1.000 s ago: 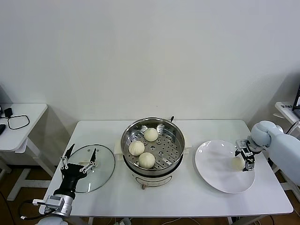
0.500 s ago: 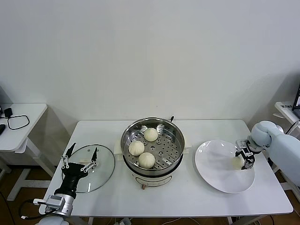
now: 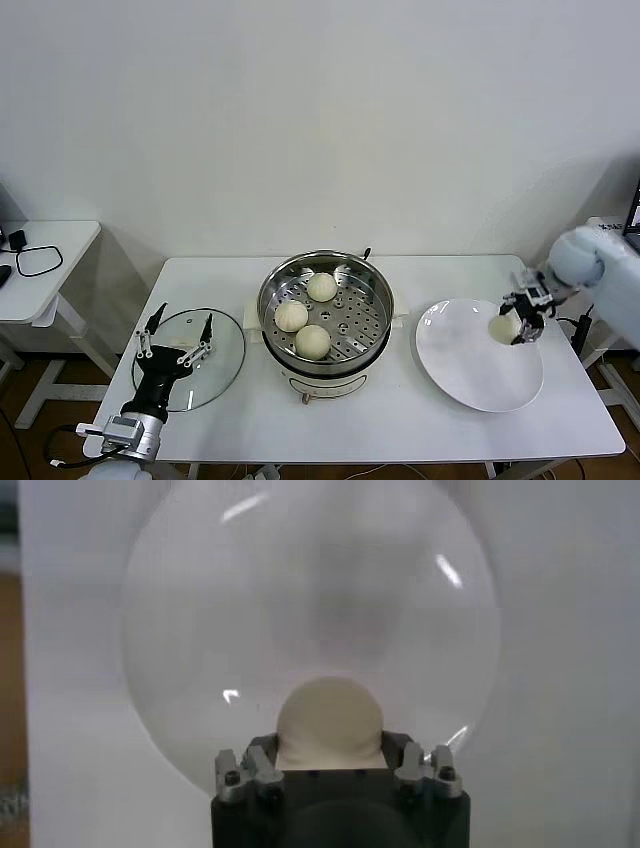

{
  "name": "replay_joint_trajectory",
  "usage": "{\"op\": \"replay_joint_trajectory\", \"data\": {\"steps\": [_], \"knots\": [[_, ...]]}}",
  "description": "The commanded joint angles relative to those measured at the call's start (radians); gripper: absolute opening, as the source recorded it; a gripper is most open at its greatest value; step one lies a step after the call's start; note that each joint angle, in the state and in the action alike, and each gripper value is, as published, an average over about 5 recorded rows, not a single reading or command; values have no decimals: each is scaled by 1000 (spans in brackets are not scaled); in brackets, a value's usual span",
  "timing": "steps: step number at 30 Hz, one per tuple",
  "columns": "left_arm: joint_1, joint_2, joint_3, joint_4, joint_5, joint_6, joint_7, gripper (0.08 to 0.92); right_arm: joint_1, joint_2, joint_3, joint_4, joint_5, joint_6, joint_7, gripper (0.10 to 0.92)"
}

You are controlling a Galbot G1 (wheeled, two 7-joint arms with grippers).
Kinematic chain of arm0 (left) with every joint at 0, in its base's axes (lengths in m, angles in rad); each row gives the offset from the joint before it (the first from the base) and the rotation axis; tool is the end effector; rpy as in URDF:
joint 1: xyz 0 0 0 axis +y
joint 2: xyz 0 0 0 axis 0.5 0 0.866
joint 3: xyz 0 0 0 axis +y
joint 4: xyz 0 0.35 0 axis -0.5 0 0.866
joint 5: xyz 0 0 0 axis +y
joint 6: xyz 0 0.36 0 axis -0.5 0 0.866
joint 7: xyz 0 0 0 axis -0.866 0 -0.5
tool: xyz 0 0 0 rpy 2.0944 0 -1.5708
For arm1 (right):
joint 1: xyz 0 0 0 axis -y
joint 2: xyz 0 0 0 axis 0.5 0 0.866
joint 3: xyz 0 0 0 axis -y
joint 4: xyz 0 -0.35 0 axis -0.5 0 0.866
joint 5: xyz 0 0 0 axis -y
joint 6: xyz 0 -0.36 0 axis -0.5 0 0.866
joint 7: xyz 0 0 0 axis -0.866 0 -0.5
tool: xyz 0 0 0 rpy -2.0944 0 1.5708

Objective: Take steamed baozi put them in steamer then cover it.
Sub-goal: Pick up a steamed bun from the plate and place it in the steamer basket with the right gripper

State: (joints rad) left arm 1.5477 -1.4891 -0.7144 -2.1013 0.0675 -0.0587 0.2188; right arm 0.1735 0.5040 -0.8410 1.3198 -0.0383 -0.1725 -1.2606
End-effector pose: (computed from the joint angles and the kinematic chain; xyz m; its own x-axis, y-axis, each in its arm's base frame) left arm 0.1895 0.0724 -0.2889 -0.9932 0.1041 -0.0528 0.0882 0.9656 0.2447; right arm 0.5046 -0.2199 -0.1082 -0.1497 -0.0804 0.9855 -0.9869 -0.0483 -0.1539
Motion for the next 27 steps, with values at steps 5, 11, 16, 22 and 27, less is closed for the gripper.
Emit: {"op": "replay_joint_trajectory", "data": {"steps": [5,11,16,22,27], "knots": [[-7,7,16,3,-1,-9,5,823,760,47,-681,384,531,-258,43,696],[-15,10,7,4,-5,-11,7,823,837,211,-719,379,668,-318,90,696],[-19,12,2,15,-6,-14,12,823,794,366,-697,307,693,-349,111,696],[-21,13,-14,22,-8,-16,18,823,667,517,-637,154,656,-354,113,696],[-25,18,-43,35,-15,-15,22,823,576,601,-600,46,593,-346,103,696]]}}
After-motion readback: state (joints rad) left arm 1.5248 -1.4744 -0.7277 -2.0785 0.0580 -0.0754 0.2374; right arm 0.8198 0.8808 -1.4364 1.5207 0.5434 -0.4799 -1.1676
